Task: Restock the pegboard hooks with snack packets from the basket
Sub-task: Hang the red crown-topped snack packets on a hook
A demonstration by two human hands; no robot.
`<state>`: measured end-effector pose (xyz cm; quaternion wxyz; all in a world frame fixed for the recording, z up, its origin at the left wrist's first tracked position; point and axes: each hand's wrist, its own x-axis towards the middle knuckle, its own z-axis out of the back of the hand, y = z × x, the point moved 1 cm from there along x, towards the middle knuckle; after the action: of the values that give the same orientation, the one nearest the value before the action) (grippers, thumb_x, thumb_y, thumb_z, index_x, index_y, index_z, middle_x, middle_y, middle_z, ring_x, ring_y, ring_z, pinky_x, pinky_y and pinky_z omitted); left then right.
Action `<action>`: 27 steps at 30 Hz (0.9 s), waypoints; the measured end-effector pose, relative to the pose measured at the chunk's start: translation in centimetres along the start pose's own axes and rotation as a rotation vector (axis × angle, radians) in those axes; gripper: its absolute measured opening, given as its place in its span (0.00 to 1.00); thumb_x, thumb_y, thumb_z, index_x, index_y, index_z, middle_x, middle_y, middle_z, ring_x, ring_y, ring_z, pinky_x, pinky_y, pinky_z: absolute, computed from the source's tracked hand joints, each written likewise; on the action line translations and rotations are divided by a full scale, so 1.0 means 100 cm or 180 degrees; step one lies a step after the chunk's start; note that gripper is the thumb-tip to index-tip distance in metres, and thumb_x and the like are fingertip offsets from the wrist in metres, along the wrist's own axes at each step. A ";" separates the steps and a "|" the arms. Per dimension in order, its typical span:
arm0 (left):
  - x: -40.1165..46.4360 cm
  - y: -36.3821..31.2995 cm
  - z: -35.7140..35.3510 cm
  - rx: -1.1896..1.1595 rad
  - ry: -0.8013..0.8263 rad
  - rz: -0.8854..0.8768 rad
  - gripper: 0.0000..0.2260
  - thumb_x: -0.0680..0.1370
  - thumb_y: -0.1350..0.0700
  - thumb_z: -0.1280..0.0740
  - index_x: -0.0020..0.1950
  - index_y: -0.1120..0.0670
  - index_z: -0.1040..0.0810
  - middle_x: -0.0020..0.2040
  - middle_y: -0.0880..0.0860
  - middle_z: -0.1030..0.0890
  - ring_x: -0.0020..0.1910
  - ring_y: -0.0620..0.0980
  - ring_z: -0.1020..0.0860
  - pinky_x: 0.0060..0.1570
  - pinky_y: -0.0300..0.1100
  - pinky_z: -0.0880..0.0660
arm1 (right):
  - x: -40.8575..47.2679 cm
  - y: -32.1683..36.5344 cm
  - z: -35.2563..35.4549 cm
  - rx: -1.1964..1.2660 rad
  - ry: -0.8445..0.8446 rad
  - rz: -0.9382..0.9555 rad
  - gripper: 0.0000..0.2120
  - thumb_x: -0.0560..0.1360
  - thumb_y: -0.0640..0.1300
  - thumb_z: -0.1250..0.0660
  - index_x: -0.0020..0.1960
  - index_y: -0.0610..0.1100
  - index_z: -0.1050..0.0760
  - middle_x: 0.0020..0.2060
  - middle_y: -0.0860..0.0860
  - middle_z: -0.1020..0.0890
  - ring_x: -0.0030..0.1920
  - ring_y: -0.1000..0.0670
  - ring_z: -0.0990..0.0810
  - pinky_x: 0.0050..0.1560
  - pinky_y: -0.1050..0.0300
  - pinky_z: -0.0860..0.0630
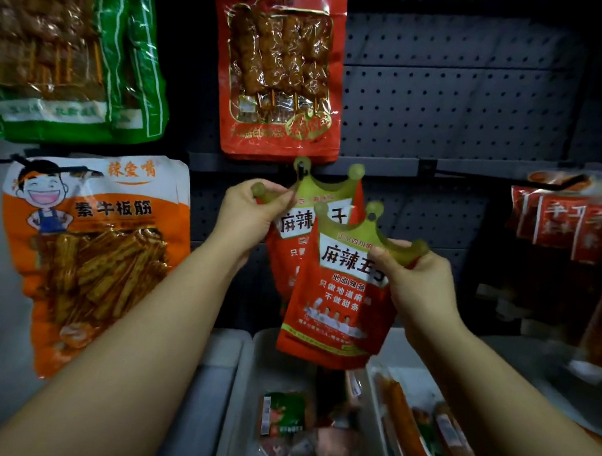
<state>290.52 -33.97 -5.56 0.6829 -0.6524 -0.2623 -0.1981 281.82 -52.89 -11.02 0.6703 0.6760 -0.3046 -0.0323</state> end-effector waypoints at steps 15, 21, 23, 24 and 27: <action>0.043 0.019 -0.020 0.0395 -0.0432 0.0587 0.09 0.70 0.55 0.25 0.42 0.54 0.24 0.50 0.58 0.18 0.49 0.56 0.19 0.51 0.49 0.22 | -0.027 0.030 0.023 0.0076 0.0636 0.0181 0.02 0.74 0.43 0.31 0.44 0.46 0.19 0.37 0.51 0.13 0.37 0.50 0.14 0.34 0.59 0.20; 0.011 -0.003 -0.001 -0.0051 -0.0433 0.0419 0.25 0.73 0.54 0.28 0.68 0.52 0.33 0.60 0.46 0.28 0.56 0.43 0.25 0.48 0.35 0.27 | -0.033 0.036 0.023 0.0102 0.0803 0.0317 0.04 0.72 0.45 0.29 0.42 0.45 0.18 0.37 0.49 0.13 0.38 0.50 0.14 0.31 0.62 0.22; -0.009 -0.023 0.012 -0.0218 -0.0102 0.0325 0.11 0.76 0.54 0.32 0.57 0.48 0.25 0.53 0.43 0.22 0.49 0.39 0.22 0.40 0.29 0.27 | -0.036 0.039 0.021 0.0093 0.0814 0.0445 0.04 0.72 0.45 0.29 0.41 0.45 0.18 0.38 0.50 0.13 0.39 0.51 0.14 0.33 0.62 0.22; -0.020 -0.032 0.019 -0.0262 0.0085 0.0258 0.04 0.77 0.54 0.34 0.51 0.47 0.22 0.48 0.43 0.18 0.47 0.40 0.20 0.40 0.31 0.27 | -0.037 0.040 0.020 0.0085 0.0820 0.0510 0.04 0.72 0.45 0.29 0.41 0.46 0.18 0.38 0.50 0.13 0.39 0.51 0.14 0.34 0.61 0.22; -0.052 -0.058 0.034 -0.0249 0.0708 0.0021 0.09 0.77 0.48 0.36 0.41 0.47 0.17 0.41 0.45 0.15 0.41 0.40 0.18 0.44 0.36 0.25 | -0.042 0.048 0.014 0.0035 0.0830 0.0726 0.03 0.72 0.45 0.29 0.41 0.46 0.18 0.37 0.51 0.13 0.39 0.52 0.14 0.35 0.60 0.21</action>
<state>282.53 -31.33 -4.12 0.6824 -0.6535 -0.1748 -0.2770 276.03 -51.87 -8.27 0.6997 0.6392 -0.2900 0.1335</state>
